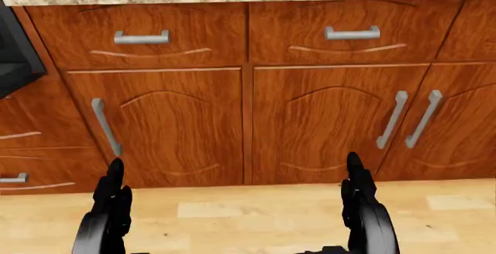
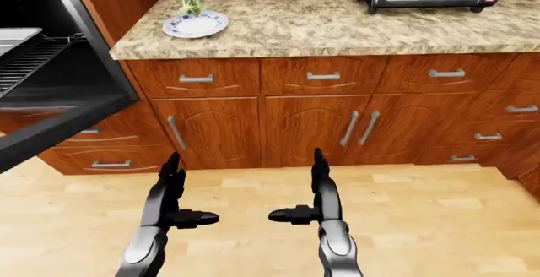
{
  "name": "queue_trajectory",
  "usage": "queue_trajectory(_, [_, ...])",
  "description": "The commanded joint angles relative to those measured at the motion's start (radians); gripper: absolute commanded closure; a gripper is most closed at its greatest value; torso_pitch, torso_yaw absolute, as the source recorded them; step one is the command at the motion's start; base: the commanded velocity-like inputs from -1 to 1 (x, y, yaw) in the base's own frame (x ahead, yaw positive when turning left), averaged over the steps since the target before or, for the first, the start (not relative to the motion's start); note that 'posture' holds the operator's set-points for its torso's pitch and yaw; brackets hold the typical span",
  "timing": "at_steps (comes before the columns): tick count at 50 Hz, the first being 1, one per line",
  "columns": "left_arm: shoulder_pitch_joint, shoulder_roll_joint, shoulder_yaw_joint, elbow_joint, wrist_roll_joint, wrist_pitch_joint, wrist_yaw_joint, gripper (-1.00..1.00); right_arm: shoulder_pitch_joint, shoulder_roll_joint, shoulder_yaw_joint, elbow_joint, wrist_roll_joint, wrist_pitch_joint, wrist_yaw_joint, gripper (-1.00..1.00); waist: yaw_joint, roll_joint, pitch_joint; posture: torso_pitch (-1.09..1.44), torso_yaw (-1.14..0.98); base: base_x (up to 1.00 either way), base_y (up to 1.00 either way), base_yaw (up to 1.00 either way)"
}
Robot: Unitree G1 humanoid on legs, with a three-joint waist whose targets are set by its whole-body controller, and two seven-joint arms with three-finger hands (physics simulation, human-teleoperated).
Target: Place the broccoli on the rack of the oven.
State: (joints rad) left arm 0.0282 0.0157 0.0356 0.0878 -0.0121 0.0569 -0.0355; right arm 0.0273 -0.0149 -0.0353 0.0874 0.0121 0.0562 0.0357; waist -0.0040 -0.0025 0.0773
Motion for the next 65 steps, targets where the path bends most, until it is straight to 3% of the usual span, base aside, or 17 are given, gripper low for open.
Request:
queue_trajectory(1, [-0.037, 0.005, 0.012, -0.074, -0.02, -0.068, -0.006, -1.0, -0.035, -0.004, -0.003, -0.064, 0.003, -0.075, 0.001, -1.0, -0.002, -0.008, -0.001, 0.0, 0.0, 0.0, 0.0, 0.0])
queue_trajectory(3, [-0.039, 0.007, 0.013, -0.062, -0.019, -0.082, -0.007, -1.0, -0.033, -0.004, 0.0, -0.066, 0.0, -0.073, 0.001, -1.0, 0.008, -0.001, -0.062, 0.0, 0.0, 0.0, 0.0, 0.0])
queue_trajectory(4, [-0.035, 0.006, 0.013, -0.074, -0.023, -0.076, -0.008, -1.0, -0.032, -0.004, -0.001, -0.066, 0.001, -0.074, 0.001, -1.0, 0.007, -0.001, -0.052, 0.0, 0.0, 0.0, 0.0, 0.0])
queue_trajectory(5, [-0.031, 0.007, 0.012, -0.076, -0.02, -0.078, -0.006, -1.0, -0.033, -0.005, -0.001, -0.059, -0.001, -0.081, 0.001, -1.0, 0.007, -0.006, -0.017, 0.0, 0.0, 0.0, 0.0, 0.0])
queue_trajectory(7, [-0.026, 0.005, 0.011, -0.09, -0.02, -0.07, -0.005, -1.0, -0.032, -0.005, -0.001, -0.058, -0.003, -0.086, 0.002, -1.0, 0.007, -0.007, -0.069, 0.0, 0.0, 0.0, 0.0, 0.0])
queue_trajectory(8, [-0.029, 0.006, 0.012, -0.09, -0.022, -0.07, -0.006, -1.0, -0.032, -0.005, -0.001, -0.057, -0.006, -0.087, 0.0, -1.0, 0.007, -0.007, -0.075, 0.0, 0.0, 0.0, 0.0, 0.0])
queue_trajectory(19, [-0.036, 0.008, 0.018, -0.086, -0.023, -0.075, 0.001, -1.0, -0.027, -0.004, 0.002, -0.081, -0.023, -0.081, -0.007, -1.0, 0.008, -0.004, -0.086, 0.0, 0.0, 0.0, 0.0, 0.0])
queue_trajectory(24, [-0.095, 0.011, 0.029, -0.106, -0.032, -0.017, 0.033, -1.0, -0.083, -0.004, 0.008, -0.157, -0.033, 0.029, -0.027, -1.0, 0.007, -0.003, -0.092, 0.0, 0.0, 0.0, 0.0, 0.0])
queue_trajectory(36, [-0.349, 0.069, 0.072, -0.173, -0.092, 0.237, 0.089, -1.0, -0.329, -0.061, -0.037, -0.265, -0.013, 0.334, -0.025, -1.0, 0.008, -0.003, -0.094, 0.0, 0.0, 0.0, 0.0, 0.0])
queue_trajectory(43, [-0.531, 0.146, 0.111, -0.203, -0.143, 0.409, 0.113, -1.0, -0.499, -0.115, -0.075, -0.335, 0.014, 0.525, -0.027, -1.0, 0.008, 0.0, -0.088, 0.0, 0.0, 0.0, 0.0, 0.0])
queue_trajectory(47, [-0.598, 0.176, 0.123, -0.169, -0.154, 0.433, 0.112, -1.0, -0.582, -0.134, -0.08, -0.343, 0.022, 0.579, -0.041, -1.0, 0.008, 0.001, -0.082, 0.0, 0.0, 0.0, 0.0, 0.0])
queue_trajectory(51, [-0.67, 0.209, 0.14, -0.162, -0.182, 0.487, 0.121, -1.0, -0.629, -0.148, -0.093, -0.381, 0.051, 0.638, -0.061, -1.0, 0.009, 0.002, -0.082, 0.0, 0.0, 0.0, 0.0, 0.0])
queue_trajectory(57, [-0.729, 0.257, 0.174, -0.363, -0.247, 0.711, 0.148, -1.0, -0.685, -0.179, -0.115, -0.506, 0.109, 0.772, -0.052, -1.0, 0.006, 0.002, -0.072, 0.0, 0.0, 0.0, 0.0, 0.0])
queue_trajectory(61, [-0.756, 0.272, 0.18, -0.424, -0.283, 0.78, 0.18, -1.0, -0.706, -0.199, -0.147, -0.566, 0.162, 0.847, -0.074, -1.0, 0.008, 0.002, -0.066, 0.0, 0.0, 0.0, 0.0, 0.0])
queue_trajectory(65, [-0.768, 0.284, 0.187, -0.436, -0.302, 0.797, 0.201, -1.0, -0.719, -0.213, -0.144, -0.592, 0.193, 0.872, -0.099, -1.0, 0.011, 0.004, -0.063, 0.0, 0.0, 0.0, 0.0, 0.0])
